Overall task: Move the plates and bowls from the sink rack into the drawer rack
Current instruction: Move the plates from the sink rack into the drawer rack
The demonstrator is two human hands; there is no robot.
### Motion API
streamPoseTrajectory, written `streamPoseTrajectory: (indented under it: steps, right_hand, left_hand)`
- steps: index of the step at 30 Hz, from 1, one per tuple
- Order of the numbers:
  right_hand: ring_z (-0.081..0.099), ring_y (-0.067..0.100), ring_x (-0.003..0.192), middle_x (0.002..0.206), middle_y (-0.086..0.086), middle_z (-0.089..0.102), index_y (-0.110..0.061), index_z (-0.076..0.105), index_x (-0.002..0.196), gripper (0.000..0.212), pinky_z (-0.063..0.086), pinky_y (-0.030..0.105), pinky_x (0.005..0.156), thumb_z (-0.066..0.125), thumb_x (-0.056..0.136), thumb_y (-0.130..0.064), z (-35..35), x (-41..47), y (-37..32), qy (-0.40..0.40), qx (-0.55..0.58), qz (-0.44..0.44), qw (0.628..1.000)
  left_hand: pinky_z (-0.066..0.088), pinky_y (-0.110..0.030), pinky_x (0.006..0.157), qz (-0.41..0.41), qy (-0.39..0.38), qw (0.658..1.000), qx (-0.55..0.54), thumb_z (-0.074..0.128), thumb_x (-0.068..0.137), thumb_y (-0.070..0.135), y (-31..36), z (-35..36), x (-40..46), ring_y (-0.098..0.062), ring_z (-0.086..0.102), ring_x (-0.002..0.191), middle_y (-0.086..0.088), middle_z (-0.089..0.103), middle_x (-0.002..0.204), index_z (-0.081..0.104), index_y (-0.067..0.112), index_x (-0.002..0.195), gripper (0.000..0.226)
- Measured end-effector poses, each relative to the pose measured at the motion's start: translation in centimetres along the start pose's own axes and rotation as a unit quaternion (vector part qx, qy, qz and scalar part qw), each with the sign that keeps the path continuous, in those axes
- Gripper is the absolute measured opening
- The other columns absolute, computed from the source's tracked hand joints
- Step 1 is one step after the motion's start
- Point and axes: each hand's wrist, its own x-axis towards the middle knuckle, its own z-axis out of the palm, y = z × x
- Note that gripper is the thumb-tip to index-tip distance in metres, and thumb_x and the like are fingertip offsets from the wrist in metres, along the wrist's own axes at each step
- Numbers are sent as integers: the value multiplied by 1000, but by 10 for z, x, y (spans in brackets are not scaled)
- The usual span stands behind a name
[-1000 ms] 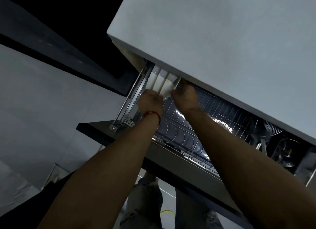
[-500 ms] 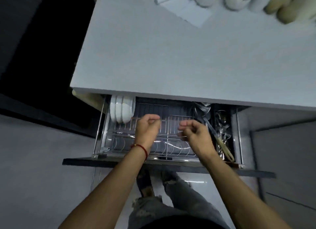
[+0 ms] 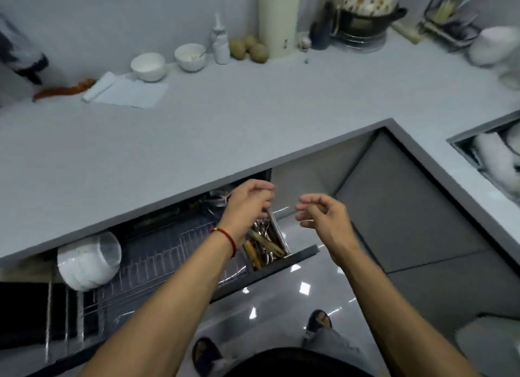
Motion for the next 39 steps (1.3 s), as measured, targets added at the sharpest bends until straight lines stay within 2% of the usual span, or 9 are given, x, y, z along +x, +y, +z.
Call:
streamPoseTrajectory:
  steps: [4,7,13,17,19,23,28,33,39]
  right_hand:
    - [66,16,65,87,8,73,-20,69,90,29,54,25,61,53,97,4,-140,22,-11,104,-26,3,994]
    - [66,17,67,89,10,72,-24,67,88,25,53,25,62,57,97,-3,-231,37,-20,197,-40,13,979]
    - [75,28,89,97,7,77,-22,72,102,16,61,49,90,59,94,-17,-350,72,-29,304,-67,48,949]
    - [68,22,95,118,3,71,-18,68,119,28,52,32,89,58,93,-16,-391,94,-29,361,-221,30,905]
    - [68,25,104,128,6,66,-15,66,126,33,52,34,95,59,94,-15,-408,109,-28,384,-281,25,879]
    - [59,32,129,145,14,58,-10,54,144,45,48,45,111,55,100,-17,-434,143,-22,349,-326,74,876]
    - [51,38,133,150,19,48,-8,43,151,47,44,47,110,46,104,-16,-461,185,-20,290,-380,145,867]
    - [64,38,109,119,18,68,-6,61,123,28,50,41,88,45,100,-7,-482,214,-12,263,-415,141,860]
    - [62,32,93,107,13,68,-6,69,95,32,42,35,77,45,108,-24,-513,219,-4,233,-442,99,860]
  left_hand:
    - [51,-29,62,-5,-60,998,29,58,95,6,50,138,22,-17,59,78,-13,66,102,66,6,113,20]
    - [50,-29,64,21,-114,992,59,55,94,3,89,227,30,-18,58,78,-10,64,99,66,4,114,23]
    - [55,-30,68,79,-216,966,120,58,91,9,135,356,66,-14,60,79,-4,66,96,67,15,104,17]
    - [60,-37,77,88,-269,945,162,60,89,12,145,415,101,-14,63,77,0,65,90,68,18,100,15]
    - [61,-39,77,74,-298,934,183,59,89,12,149,435,120,-17,63,78,-3,66,92,69,18,99,16]
    - [55,-27,61,65,-328,915,225,56,90,13,160,462,155,-18,60,75,-3,66,91,70,12,104,20]
    - [52,-30,65,48,-346,899,263,53,92,15,167,493,180,-19,55,76,-4,64,92,68,8,108,22]
    - [56,-28,69,31,-328,896,298,55,91,17,167,525,202,-17,59,79,-2,67,95,68,14,109,22]
    - [57,-29,67,12,-308,899,311,56,91,18,164,576,212,-19,62,81,-6,67,96,67,8,111,25]
